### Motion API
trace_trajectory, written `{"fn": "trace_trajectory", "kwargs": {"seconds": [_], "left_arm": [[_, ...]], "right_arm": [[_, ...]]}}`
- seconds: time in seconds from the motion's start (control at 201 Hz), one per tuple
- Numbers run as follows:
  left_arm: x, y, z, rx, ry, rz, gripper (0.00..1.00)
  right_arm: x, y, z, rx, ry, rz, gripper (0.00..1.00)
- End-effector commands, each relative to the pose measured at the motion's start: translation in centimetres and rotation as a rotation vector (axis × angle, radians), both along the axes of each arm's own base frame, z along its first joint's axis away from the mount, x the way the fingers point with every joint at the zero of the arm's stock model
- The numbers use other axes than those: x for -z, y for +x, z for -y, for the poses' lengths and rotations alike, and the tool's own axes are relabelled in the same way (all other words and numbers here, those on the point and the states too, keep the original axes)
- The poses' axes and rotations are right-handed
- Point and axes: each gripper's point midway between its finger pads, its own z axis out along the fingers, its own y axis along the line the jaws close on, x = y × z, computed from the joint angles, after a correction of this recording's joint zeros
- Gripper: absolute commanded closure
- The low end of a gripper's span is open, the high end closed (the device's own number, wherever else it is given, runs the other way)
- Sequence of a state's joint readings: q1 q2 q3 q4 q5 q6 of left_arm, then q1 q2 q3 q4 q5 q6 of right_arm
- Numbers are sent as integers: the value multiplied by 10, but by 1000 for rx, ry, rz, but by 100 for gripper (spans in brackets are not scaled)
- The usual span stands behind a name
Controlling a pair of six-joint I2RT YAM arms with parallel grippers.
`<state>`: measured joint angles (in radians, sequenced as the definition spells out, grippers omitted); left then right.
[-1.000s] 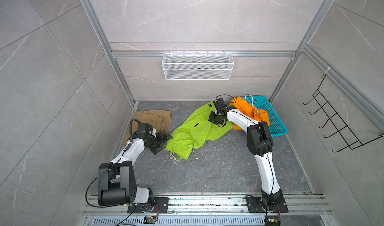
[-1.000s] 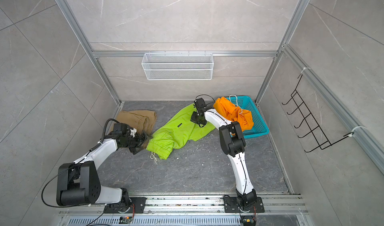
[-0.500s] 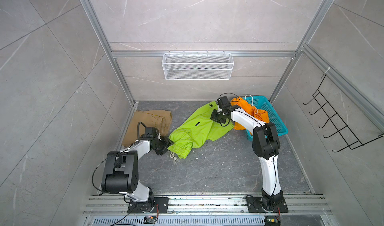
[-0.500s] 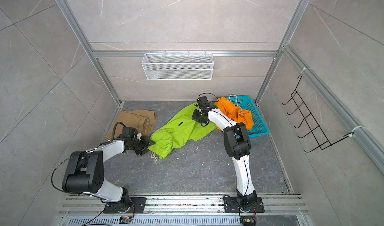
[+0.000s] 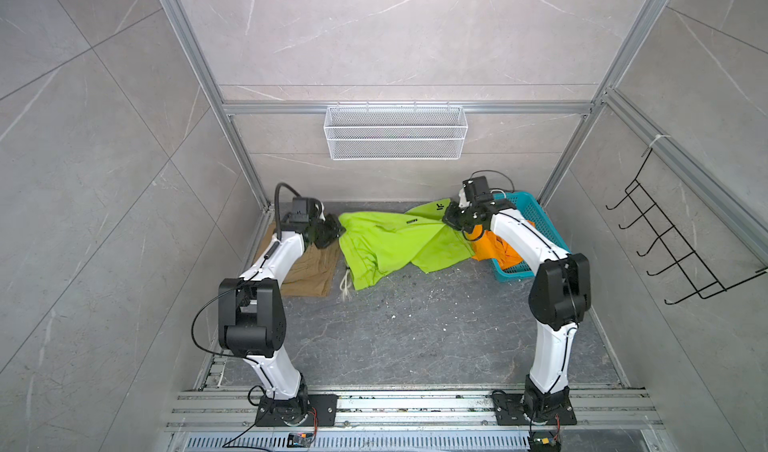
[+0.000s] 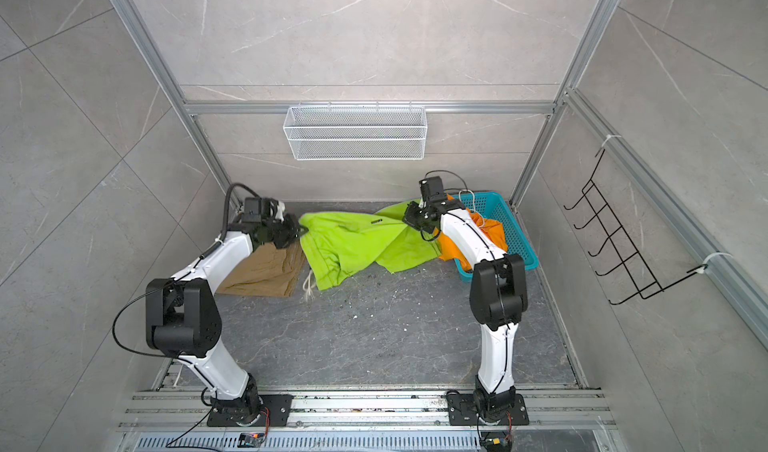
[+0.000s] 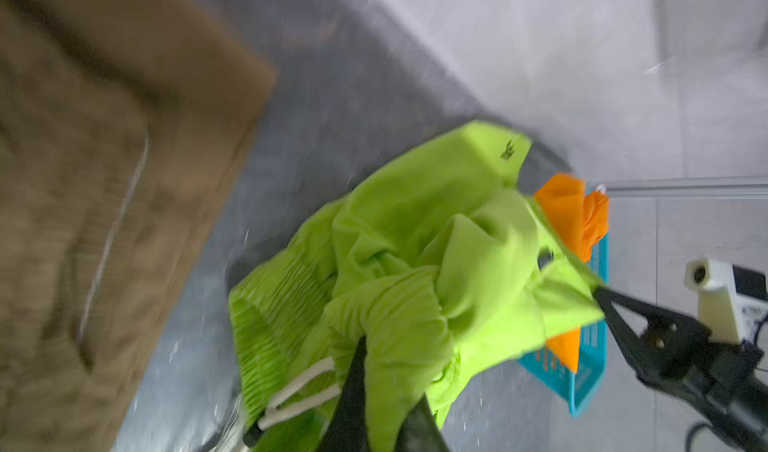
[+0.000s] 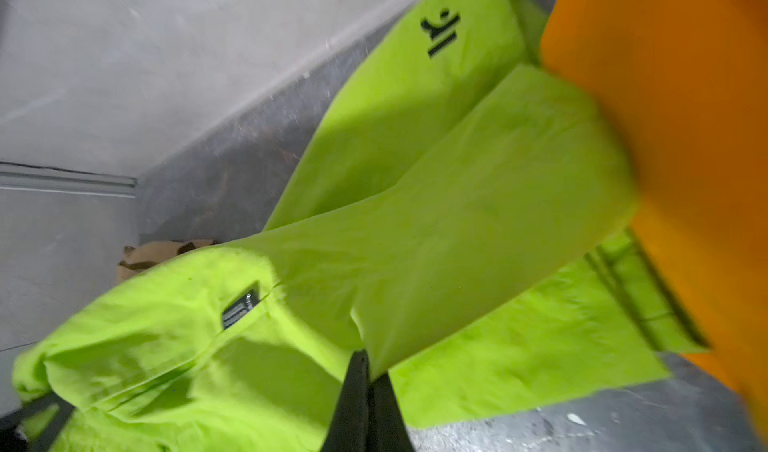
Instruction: Fold and stack the shorts
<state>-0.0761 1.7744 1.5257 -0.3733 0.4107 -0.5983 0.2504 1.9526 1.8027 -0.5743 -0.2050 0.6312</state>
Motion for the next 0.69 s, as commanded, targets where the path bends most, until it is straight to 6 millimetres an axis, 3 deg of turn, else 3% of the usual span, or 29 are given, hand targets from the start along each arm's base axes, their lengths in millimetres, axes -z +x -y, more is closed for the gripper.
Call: {"fn": "trace_trajectory", "kwargs": {"seconds": [0.0, 0.09, 0.174, 0.194, 0.284, 0.433, 0.478, 0.563, 0.687], "left_arm": [[-76, 18, -5, 53, 110, 177, 100], [-114, 23, -5, 59, 128, 272, 100], [-112, 15, -8, 68, 157, 263, 100], [-107, 12, -8, 69, 165, 249, 100], [-75, -9, -16, 49, 187, 174, 100], [5, -59, -25, 13, 188, -1, 100], [29, -76, -27, 3, 180, -69, 100], [65, -107, -29, -5, 162, -167, 91], [76, -132, -28, -18, 99, -220, 57]], "right_arm": [[-71, -26, 25, 7, -38, 136, 100], [-61, -52, 39, 8, -87, 113, 100], [-21, -78, 44, -9, -109, 44, 100], [-15, -83, 45, -12, -110, 35, 100], [46, -113, 43, -48, -99, -99, 100], [117, -154, 41, -71, -70, -246, 97], [130, -165, 40, -83, -64, -282, 88], [140, -178, 42, -108, -79, -318, 62], [126, -182, 51, -120, -134, -297, 23]]}}
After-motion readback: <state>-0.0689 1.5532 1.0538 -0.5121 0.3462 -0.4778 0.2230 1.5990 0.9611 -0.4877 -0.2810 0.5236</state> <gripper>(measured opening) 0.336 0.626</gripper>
